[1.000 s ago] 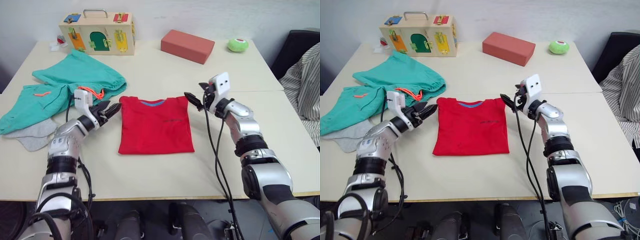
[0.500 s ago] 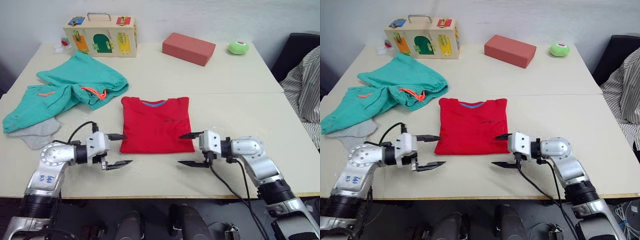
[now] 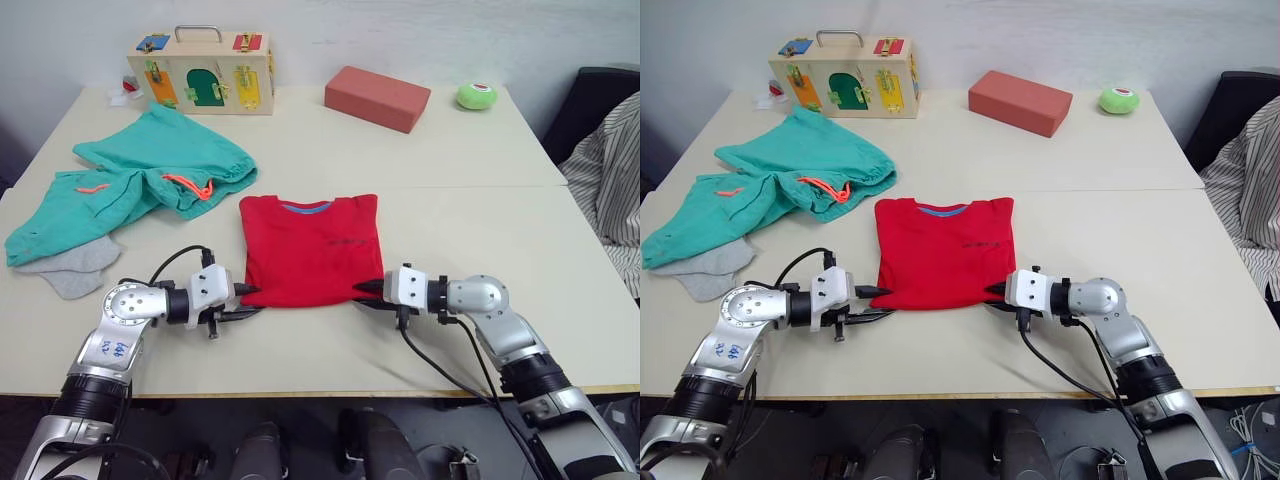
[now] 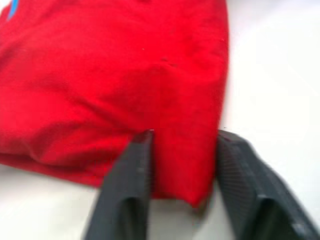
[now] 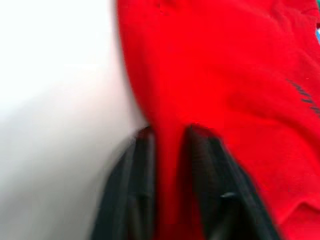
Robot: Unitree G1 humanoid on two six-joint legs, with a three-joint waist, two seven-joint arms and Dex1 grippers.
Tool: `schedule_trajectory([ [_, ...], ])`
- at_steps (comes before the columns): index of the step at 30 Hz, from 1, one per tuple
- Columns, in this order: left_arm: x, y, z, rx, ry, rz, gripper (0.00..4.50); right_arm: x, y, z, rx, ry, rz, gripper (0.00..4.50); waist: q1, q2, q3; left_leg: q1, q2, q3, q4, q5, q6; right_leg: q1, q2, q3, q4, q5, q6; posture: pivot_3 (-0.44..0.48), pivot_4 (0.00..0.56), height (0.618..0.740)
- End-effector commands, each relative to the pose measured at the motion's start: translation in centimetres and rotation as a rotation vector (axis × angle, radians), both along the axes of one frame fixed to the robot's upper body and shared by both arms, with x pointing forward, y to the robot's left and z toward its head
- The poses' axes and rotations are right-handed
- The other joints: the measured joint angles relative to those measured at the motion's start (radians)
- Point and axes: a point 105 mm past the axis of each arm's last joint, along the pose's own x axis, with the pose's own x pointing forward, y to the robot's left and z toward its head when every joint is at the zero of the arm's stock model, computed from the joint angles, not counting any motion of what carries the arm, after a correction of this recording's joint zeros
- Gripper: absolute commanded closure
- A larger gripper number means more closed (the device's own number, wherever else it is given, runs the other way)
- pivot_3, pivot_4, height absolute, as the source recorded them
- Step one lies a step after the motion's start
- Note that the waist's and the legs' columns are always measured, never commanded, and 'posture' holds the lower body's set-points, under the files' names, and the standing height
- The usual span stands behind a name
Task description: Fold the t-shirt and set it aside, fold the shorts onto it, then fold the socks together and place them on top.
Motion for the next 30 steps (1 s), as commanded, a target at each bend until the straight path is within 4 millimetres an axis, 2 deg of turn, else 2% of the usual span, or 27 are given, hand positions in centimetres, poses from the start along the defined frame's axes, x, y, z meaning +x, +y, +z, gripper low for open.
schedule_trajectory([
  [1,-1.6,0.9,-0.4,0.029,0.047,-0.018,3.97,-1.6,-0.9,-0.4,-0.011,0.044,0.007,4.50,0.000,0.000,0.000,0.000,0.000,0.000,0.000,0.000,0.000,0.000,0.000,0.000,0.000,0.000,0.000,0.000,0.150,0.740],
  [3,-2.4,1.1,-0.3,0.033,0.052,-0.024,4.46,-2.7,-1.0,-0.3,-0.001,0.056,0.008,4.50,0.001,0.000,0.000,0.000,0.000,0.000,-0.001,-0.001,0.000,0.000,0.000,0.000,-0.001,0.000,0.000,0.000,0.150,0.740],
  [10,-5.5,0.9,-0.1,0.011,0.045,-0.005,4.46,-6.5,-1.4,0.0,0.012,0.088,-0.018,4.50,0.001,0.000,0.000,-0.001,0.000,0.000,-0.001,-0.003,0.002,0.000,0.000,0.000,-0.003,0.000,0.000,0.000,0.150,0.740],
  [16,-6.8,1.1,0.2,-0.017,0.051,0.059,4.46,-7.6,-2.0,-0.8,0.045,0.139,-0.107,4.50,0.004,0.000,0.000,-0.001,0.000,-0.001,-0.001,-0.005,0.006,0.000,0.000,0.000,-0.003,-0.001,-0.001,0.000,0.150,0.740],
  [19,-7.1,1.9,0.2,-0.021,0.084,0.098,4.50,-8.7,-2.0,-1.0,0.097,0.217,-0.105,3.76,0.005,0.000,0.000,-0.001,0.001,-0.002,-0.001,-0.006,0.006,0.000,0.000,0.000,-0.003,-0.001,-0.001,0.000,0.150,0.740],
  [22,-7.6,2.4,0.3,-0.007,0.111,0.096,3.78,-9.8,-1.8,-0.6,0.136,0.253,-0.071,2.78,0.004,0.000,0.000,-0.001,0.001,-0.002,-0.002,-0.006,0.006,0.000,0.000,-0.001,-0.004,-0.001,-0.002,0.000,0.150,0.740],
  [25,-9.9,2.5,2.8,-0.115,0.239,-0.008,2.87,-11.4,-2.1,2.4,0.278,0.397,0.003,1.72,0.002,0.000,0.000,-0.002,0.001,-0.002,-0.002,-0.006,0.006,-0.001,0.000,-0.001,-0.003,-0.001,-0.002,0.000,0.150,0.740],
  [28,-10.6,2.5,4.3,-0.181,0.342,-0.023,2.87,-10.9,-1.6,4.5,0.357,0.438,0.037,1.72,0.002,-0.001,0.001,-0.001,0.001,-0.003,-0.001,-0.006,0.006,0.000,0.000,-0.001,-0.004,-0.001,-0.002,0.000,0.150,0.740],
  [30,-10.0,1.7,5.7,-0.275,0.362,-0.026,2.83,-9.6,-0.8,5.6,0.422,0.411,0.026,2.17,0.003,0.000,0.001,-0.001,0.001,-0.003,-0.001,-0.006,0.006,0.000,0.000,0.000,-0.003,-0.001,-0.002,0.000,0.150,0.740],
])
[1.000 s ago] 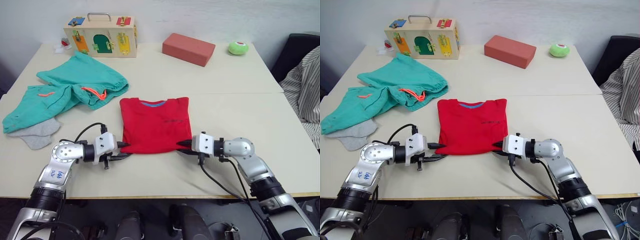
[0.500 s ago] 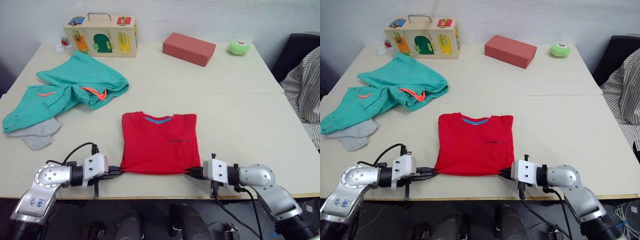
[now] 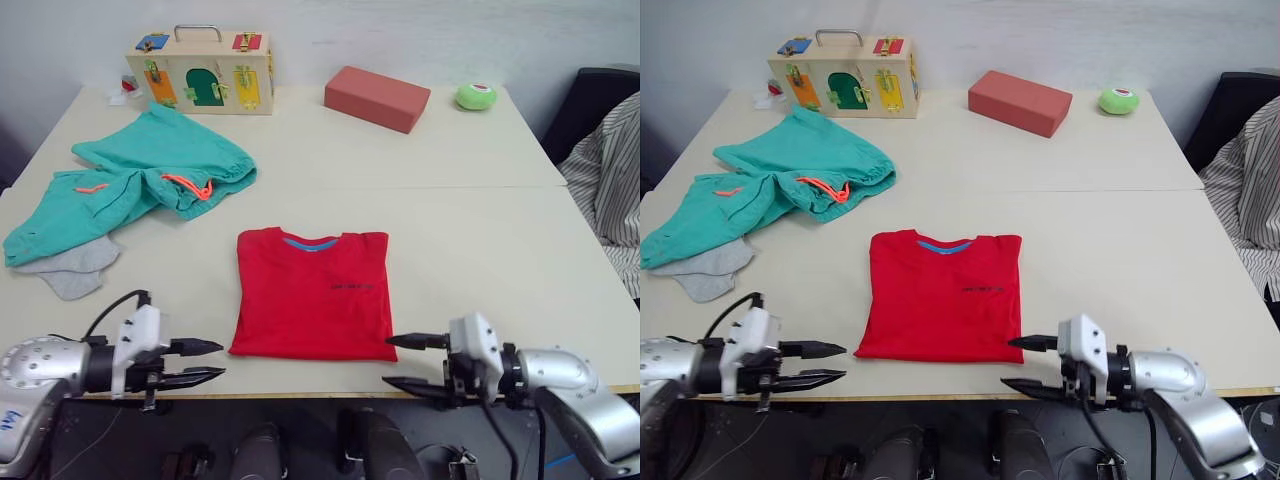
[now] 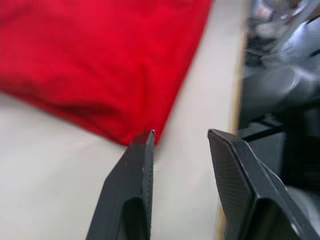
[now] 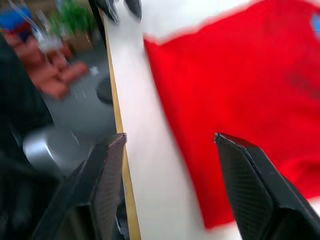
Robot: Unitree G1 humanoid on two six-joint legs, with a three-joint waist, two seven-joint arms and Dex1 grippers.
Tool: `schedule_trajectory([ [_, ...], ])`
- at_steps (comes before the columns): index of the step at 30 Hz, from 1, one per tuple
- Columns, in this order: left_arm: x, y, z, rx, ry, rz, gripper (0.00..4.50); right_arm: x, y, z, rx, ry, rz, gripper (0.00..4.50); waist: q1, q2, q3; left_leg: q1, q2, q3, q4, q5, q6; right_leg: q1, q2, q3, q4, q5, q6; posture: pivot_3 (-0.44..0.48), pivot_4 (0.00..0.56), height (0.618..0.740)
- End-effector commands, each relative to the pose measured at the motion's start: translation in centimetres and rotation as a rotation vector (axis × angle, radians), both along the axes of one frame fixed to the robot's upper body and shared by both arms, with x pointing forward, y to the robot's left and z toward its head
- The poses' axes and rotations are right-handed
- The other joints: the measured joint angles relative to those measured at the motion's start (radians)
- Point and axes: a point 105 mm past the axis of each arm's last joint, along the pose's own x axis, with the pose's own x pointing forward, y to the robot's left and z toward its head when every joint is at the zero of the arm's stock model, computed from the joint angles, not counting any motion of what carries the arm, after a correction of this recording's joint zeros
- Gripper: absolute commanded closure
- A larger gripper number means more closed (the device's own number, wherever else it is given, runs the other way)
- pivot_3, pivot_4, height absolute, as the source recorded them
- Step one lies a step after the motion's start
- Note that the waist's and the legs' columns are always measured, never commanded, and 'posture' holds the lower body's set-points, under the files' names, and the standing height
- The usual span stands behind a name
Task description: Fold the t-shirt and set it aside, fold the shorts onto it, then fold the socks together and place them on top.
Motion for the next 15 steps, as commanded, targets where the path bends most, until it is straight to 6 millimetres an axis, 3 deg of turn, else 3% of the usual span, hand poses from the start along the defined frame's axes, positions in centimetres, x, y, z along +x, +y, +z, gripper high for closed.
schedule_trajectory([
  [1,0.6,-1.6,2.6,-0.153,0.010,-0.014,2.83,1.4,1.3,2.4,0.120,-0.033,-0.020,2.41,0.002,0.000,0.000,0.000,0.000,0.000,0.000,0.000,0.000,0.000,0.000,0.000,0.000,0.000,0.000,0.000,0.150,0.740],
  [2,1.8,-2.1,2.9,-0.180,-0.030,0.018,2.83,2.1,1.9,2.5,0.126,-0.049,-0.030,2.69,0.004,0.000,0.000,-0.001,0.000,-0.001,0.000,0.000,0.000,0.000,0.000,0.000,0.000,0.000,0.000,0.000,0.150,0.740],
  [4,4.4,-3.1,2.8,-0.207,-0.122,0.074,3.44,3.6,3.1,1.9,0.092,-0.105,-0.041,3.40,0.019,0.001,0.000,0.000,-0.001,-0.001,0.000,0.001,-0.001,0.000,0.000,-0.001,0.000,0.000,0.000,0.000,0.150,0.740],
  [7,7.7,-4.8,0.8,-0.176,-0.202,0.141,4.39,5.7,5.7,0.9,0.080,-0.167,-0.072,4.44,0.025,0.000,-0.001,-0.001,-0.002,0.000,0.001,0.003,-0.004,0.000,0.001,-0.001,0.001,0.000,0.001,0.000,0.150,0.740],
  [11,9.5,-6.0,-2.0,-0.116,-0.210,0.197,4.45,7.1,7.5,-1.9,-0.038,-0.250,-0.079,4.48,0.021,-0.001,-0.001,-0.003,-0.002,0.003,0.001,0.005,-0.007,-0.002,0.001,0.000,0.000,0.001,0.001,0.000,0.150,0.740],
  [15,9.9,-6.7,-4.4,-0.062,-0.202,0.234,4.45,8.2,7.2,-2.7,-0.017,-0.262,-0.138,4.48,0.022,-0.001,-0.001,-0.003,-0.002,0.003,0.001,0.004,-0.005,-0.002,0.001,0.000,-0.001,0.001,0.001,0.000,0.150,0.740],
])
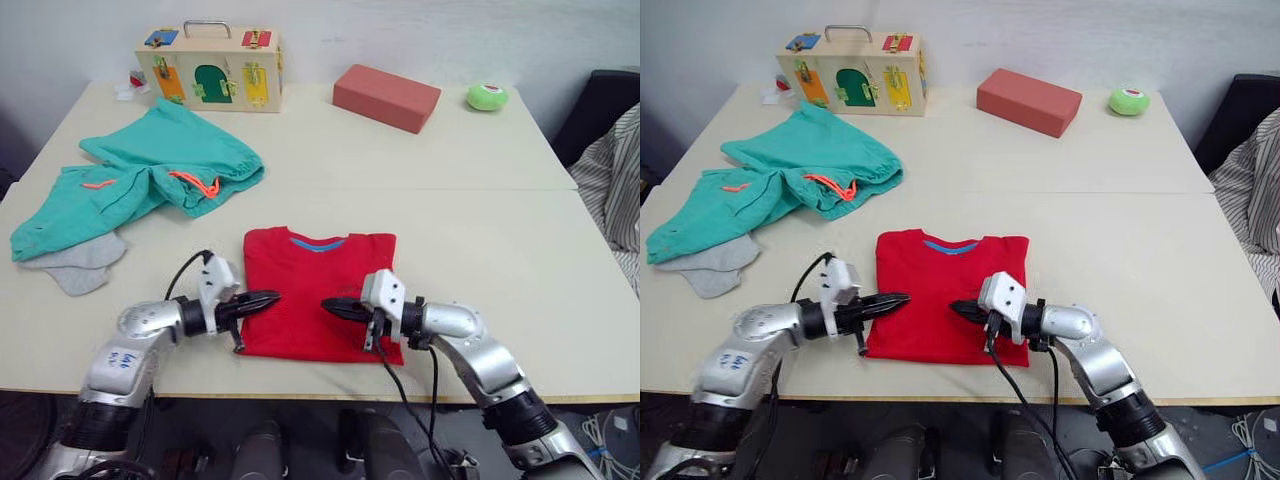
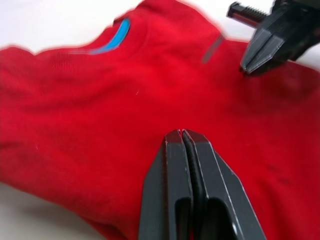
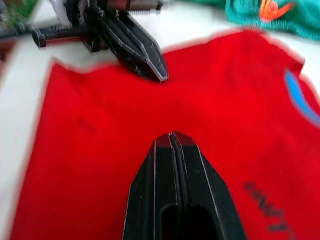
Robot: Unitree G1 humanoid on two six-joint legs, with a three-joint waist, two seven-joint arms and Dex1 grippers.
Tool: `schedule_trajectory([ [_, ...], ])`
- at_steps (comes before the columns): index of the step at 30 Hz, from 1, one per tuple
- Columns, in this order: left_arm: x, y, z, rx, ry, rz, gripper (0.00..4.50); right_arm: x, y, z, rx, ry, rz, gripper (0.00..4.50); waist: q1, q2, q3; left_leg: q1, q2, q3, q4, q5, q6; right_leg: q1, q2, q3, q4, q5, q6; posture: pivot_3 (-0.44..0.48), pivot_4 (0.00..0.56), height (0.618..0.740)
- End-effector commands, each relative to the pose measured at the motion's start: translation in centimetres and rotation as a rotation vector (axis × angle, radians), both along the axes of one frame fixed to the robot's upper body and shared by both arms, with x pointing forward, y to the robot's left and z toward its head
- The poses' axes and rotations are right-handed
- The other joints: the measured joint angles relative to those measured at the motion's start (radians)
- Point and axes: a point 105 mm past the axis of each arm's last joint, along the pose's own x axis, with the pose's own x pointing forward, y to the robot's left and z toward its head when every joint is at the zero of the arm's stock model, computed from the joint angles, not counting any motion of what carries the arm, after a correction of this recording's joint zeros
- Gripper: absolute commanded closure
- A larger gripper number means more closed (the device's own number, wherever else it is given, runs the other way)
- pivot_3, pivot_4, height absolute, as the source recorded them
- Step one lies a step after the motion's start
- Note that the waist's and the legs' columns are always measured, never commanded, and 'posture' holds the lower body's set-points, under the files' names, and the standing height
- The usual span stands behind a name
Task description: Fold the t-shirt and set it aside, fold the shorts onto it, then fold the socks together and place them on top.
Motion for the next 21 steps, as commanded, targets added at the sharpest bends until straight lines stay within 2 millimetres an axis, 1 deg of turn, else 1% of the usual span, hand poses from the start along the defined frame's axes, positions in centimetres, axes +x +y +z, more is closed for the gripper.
schedule_trajectory([
  [1,0.0,0.1,-1.1,0.050,-0.007,0.034,4.45,0.7,-0.7,0.7,0.036,-0.069,-0.036,4.48,0.000,0.000,0.000,0.000,0.000,0.000,0.000,0.000,0.000,0.000,0.000,0.000,0.000,0.000,0.000,0.000,0.150,0.740],
  [4,-0.7,1.1,-2.7,0.076,0.054,0.080,4.45,1.6,-3.0,0.6,0.071,-0.058,-0.114,4.48,0.000,0.000,0.000,0.003,0.000,0.000,0.000,0.000,0.000,0.001,-0.001,0.000,0.002,0.000,0.000,0.000,0.150,0.740],
  [7,-1.5,2.2,-4.0,0.136,0.100,0.097,4.45,2.4,-5.3,-0.1,0.075,-0.032,-0.194,4.48,0.000,0.001,-0.002,0.005,0.001,-0.001,0.000,0.000,0.000,0.003,-0.001,0.000,0.003,0.000,0.000,0.000,0.150,0.740],
  [9,-1.6,2.5,-4.4,0.159,0.100,0.103,4.45,2.9,-6.1,-0.3,0.073,-0.023,-0.235,4.48,-0.002,0.002,-0.003,0.005,0.001,-0.001,0.000,-0.001,0.001,0.003,-0.001,0.000,0.003,0.000,0.000,0.000,0.150,0.740],
  [11,-1.7,2.7,-4.5,0.147,0.095,0.116,4.45,4.3,-8.1,-1.2,0.045,-0.013,-0.359,4.48,-0.004,0.005,-0.006,0.006,0.001,-0.001,-0.001,-0.002,0.004,0.003,-0.001,0.000,0.004,0.000,0.000,0.000,0.150,0.740],
  [13,-1.5,2.6,-4.4,0.130,0.078,0.123,4.45,5.1,-9.5,-1.7,0.027,-0.015,-0.434,4.48,-0.005,0.006,-0.007,0.007,0.001,-0.001,-0.001,-0.002,0.004,0.004,-0.001,0.000,0.004,0.000,0.000,0.000,0.150,0.740],
  [15,-1.1,2.4,-3.2,0.057,0.043,0.128,4.45,5.6,-10.2,-1.1,0.072,-0.020,-0.477,4.48,-0.003,0.006,-0.008,0.010,0.001,-0.001,-0.001,-0.002,0.004,0.006,-0.001,0.000,0.004,0.000,0.000,0.000,0.150,0.740],
  [17,-1.0,2.1,-1.4,-0.031,0.000,0.101,4.45,5.9,-10.5,0.4,0.154,-0.036,-0.497,4.48,-0.003,0.006,-0.008,0.015,0.001,-0.001,-0.002,-0.003,0.004,0.012,-0.001,0.000,0.002,0.000,0.000,0.000,0.150,0.740],
  [19,-1.1,2.0,0.3,-0.089,-0.034,0.051,4.45,5.3,-9.7,2.6,0.280,-0.022,-0.422,4.48,-0.003,0.006,-0.008,0.017,0.001,-0.002,-0.002,-0.004,0.004,0.014,-0.001,0.000,0.001,0.000,-0.001,0.000,0.150,0.740],
  [21,-1.1,1.8,2.1,-0.159,-0.054,0.016,4.45,4.1,-8.2,4.3,0.343,-0.009,-0.304,4.48,-0.003,0.008,-0.006,0.016,0.001,-0.002,-0.003,-0.004,0.004,0.013,-0.001,0.000,0.001,-0.001,-0.001,0.000,0.150,0.740],
])
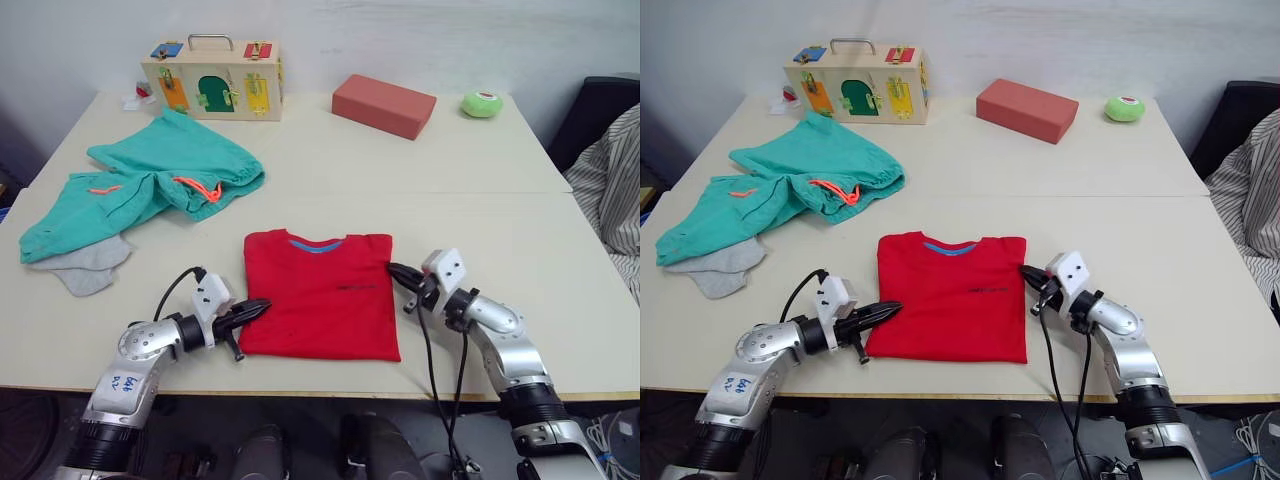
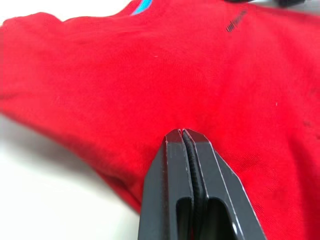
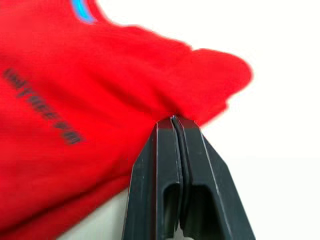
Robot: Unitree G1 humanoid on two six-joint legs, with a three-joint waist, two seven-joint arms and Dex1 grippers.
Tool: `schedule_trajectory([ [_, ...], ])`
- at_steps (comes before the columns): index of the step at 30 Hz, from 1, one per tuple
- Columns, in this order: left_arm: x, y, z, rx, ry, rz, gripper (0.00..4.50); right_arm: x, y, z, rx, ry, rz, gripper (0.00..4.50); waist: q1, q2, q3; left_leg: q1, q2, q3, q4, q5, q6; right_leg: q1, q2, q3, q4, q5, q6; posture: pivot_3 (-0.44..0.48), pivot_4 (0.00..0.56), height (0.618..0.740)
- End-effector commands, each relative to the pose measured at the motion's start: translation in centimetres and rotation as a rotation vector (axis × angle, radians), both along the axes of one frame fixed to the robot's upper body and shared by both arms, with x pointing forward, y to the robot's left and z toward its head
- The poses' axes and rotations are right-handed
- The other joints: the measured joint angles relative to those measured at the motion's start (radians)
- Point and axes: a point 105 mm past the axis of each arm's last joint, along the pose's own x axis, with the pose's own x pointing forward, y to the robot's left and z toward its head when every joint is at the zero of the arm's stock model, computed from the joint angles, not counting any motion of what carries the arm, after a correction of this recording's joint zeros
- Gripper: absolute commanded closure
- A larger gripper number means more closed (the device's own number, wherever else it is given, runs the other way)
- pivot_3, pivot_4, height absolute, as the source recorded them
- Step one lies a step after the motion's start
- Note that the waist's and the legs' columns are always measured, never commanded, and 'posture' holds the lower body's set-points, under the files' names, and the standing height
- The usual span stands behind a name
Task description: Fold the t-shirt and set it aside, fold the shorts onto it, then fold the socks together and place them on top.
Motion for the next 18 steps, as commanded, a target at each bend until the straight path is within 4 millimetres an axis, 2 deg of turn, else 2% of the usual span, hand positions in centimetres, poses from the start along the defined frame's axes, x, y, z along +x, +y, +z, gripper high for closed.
schedule_trajectory([
  [1,0.1,-0.2,3.8,-0.133,-0.064,-0.065,4.45,-1.8,2.5,4.3,0.123,-0.074,0.196,4.48,-0.001,0.001,0.000,0.000,0.000,0.000,-0.001,0.000,0.000,-0.001,0.000,0.000,0.000,0.000,0.000,0.000,0.150,0.740],
  [5,1.9,-0.9,5.9,-0.175,-0.104,-0.054,4.45,-2.2,5.8,4.8,0.066,-0.075,0.298,4.48,0.001,0.001,0.000,-0.001,0.000,-0.001,-0.001,0.000,0.000,-0.001,0.000,-0.001,0.000,0.000,0.000,0.000,0.150,0.740],
  [7,3.2,-1.1,5.7,-0.138,-0.116,-0.016,4.45,-1.7,7.3,4.1,0.004,-0.079,0.299,4.48,0.001,0.001,0.000,-0.001,0.000,-0.001,-0.001,0.000,0.000,0.000,0.000,-0.001,-0.001,0.000,0.000,0.000,0.150,0.740],
  [10,4.5,-1.4,4.6,-0.071,-0.104,0.018,4.45,-0.5,8.2,2.6,-0.085,-0.092,0.255,4.48,-0.001,0.001,0.000,0.000,-0.001,0.000,-0.002,0.001,-0.002,-0.001,0.001,-0.001,-0.001,0.000,0.000,0.000,0.150,0.740],
  [13,5.9,-1.3,3.7,-0.068,-0.085,0.092,4.45,0.7,7.9,1.5,-0.116,-0.087,0.199,4.48,0.000,0.001,0.000,-0.002,-0.001,0.000,-0.003,0.003,-0.006,-0.002,0.000,-0.001,-0.002,0.000,0.000,0.000,0.150,0.740],
  [18,7.1,-1.1,2.1,-0.049,-0.064,0.151,4.45,2.6,5.0,0.4,-0.119,-0.081,0.077,4.48,-0.001,0.000,0.001,-0.004,-0.001,0.000,-0.002,0.003,-0.006,-0.003,0.000,-0.001,-0.003,0.000,0.000,0.000,0.150,0.740],
])
